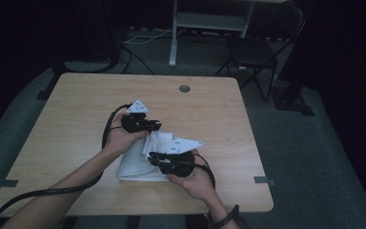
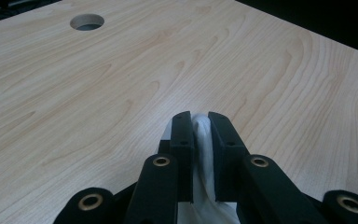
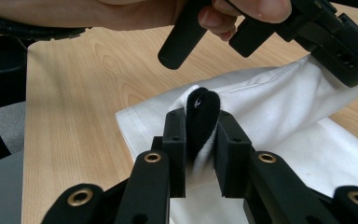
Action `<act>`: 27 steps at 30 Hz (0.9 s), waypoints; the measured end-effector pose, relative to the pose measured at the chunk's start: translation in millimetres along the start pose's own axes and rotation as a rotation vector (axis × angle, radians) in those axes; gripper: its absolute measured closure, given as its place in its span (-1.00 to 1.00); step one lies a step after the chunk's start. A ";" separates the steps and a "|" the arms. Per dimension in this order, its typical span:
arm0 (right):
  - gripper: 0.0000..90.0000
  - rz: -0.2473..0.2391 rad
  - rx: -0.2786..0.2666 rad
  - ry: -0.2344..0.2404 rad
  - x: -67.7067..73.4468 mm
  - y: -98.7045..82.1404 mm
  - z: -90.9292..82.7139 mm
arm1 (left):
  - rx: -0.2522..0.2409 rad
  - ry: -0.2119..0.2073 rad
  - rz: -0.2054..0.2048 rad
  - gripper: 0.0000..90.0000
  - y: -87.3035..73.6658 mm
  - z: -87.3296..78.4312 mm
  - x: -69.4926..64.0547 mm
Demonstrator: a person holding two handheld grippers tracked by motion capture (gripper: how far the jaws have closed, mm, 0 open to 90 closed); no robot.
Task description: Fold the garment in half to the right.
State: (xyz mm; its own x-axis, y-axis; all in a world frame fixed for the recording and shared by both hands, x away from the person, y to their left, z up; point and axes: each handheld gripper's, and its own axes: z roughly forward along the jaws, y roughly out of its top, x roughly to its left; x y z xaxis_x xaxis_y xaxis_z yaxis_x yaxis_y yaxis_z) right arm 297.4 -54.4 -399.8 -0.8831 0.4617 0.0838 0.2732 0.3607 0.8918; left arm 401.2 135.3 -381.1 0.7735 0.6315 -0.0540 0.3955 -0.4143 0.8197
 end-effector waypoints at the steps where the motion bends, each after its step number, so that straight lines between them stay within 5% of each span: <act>1: 0.69 0.003 0.001 -0.002 -0.3 -0.6 -0.4 | 0.002 0.000 0.001 0.80 0.1 0.5 0.0; 27: 0.69 0.025 0.016 -0.010 -7.5 -12.8 -8.2 | 0.005 -0.010 0.022 0.80 0.3 14.7 -5.9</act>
State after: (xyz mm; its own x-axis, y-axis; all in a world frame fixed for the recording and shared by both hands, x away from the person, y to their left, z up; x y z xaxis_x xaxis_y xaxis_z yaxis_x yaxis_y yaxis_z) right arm 297.3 -69.2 -408.2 -0.8719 0.4791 0.1014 0.3013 0.3616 0.8823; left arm 404.0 121.8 -388.9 0.7871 0.6154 -0.0420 0.3810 -0.4314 0.8178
